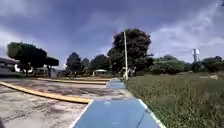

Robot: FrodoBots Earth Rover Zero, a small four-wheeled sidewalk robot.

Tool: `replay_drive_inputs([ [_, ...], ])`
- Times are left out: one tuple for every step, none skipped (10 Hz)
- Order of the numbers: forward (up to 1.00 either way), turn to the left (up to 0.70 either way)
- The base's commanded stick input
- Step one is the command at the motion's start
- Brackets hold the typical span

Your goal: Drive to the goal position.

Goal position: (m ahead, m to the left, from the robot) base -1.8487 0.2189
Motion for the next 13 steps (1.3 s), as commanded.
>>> replay_drive_inputs([
  [0.70, 0.00],
  [0.70, 0.00],
  [0.70, 0.00],
  [0.70, 0.00],
  [0.70, 0.00],
  [0.70, 0.00],
  [0.70, 0.00],
  [0.70, 0.00],
  [0.70, 0.00],
  [0.70, 0.00],
  [0.70, 0.00],
  [0.70, 0.00],
  [0.70, 0.00],
])
